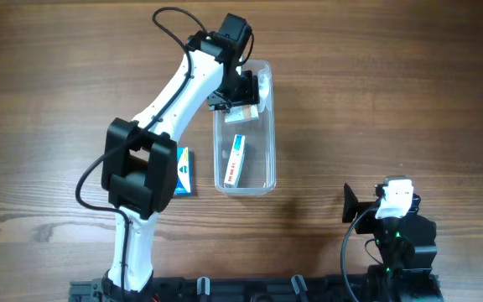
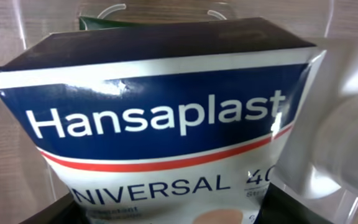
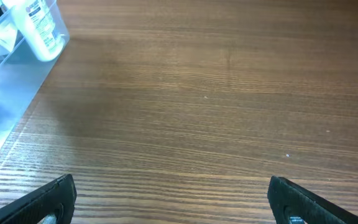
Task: Pack container
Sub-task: 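Lower the Hansaplast box into the container and open the left gripper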
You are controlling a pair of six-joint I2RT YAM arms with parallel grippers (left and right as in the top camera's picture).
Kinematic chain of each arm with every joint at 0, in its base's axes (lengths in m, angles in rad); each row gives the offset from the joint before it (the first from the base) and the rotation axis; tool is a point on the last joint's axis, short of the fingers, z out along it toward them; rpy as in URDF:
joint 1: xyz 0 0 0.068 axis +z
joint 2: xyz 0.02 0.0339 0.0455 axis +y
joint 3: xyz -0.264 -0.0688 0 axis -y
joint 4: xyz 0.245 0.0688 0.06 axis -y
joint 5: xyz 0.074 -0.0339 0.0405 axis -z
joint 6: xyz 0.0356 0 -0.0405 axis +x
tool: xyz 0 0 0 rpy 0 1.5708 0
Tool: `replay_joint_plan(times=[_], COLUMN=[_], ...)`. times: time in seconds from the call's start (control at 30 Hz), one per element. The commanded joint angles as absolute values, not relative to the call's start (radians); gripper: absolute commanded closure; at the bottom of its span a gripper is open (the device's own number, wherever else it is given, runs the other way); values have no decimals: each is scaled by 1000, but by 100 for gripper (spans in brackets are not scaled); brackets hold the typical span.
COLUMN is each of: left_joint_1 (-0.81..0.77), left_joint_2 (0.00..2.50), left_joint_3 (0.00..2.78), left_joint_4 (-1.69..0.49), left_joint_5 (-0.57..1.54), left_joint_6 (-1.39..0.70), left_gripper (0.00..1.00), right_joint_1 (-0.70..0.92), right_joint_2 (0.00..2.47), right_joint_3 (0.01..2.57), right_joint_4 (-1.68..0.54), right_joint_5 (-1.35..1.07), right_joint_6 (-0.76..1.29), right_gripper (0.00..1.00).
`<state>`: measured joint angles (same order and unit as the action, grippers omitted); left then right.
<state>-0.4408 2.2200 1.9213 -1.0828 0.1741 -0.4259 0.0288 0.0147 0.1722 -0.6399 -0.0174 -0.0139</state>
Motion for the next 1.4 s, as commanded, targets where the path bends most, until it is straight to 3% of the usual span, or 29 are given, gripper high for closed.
replay_joint_plan(times=[0.0,0.1,1.17,1.37], left_joint_1=[-419,-413,-372,-301], left_joint_2=[2248,2248,2070,1970], left_joint_3=[1924,1924,1963,1975], left_joint_4=[-1076,-1076,-1023,-1067], left_joint_5=[183,183,196,197], left_joint_6=[-439,-439,-540,-540], left_gripper=[17,11,4,0], right_joint_1=[25,25,25,25], right_joint_2=[7,7,7,7], right_joint_3=[168,168,168,168], right_joint_4=[-637,-637,-637,-637], right_joint_5=[2,2,2,2], right_joint_6=[-27,-26,-26,-27], right_gripper=[0,0,0,0])
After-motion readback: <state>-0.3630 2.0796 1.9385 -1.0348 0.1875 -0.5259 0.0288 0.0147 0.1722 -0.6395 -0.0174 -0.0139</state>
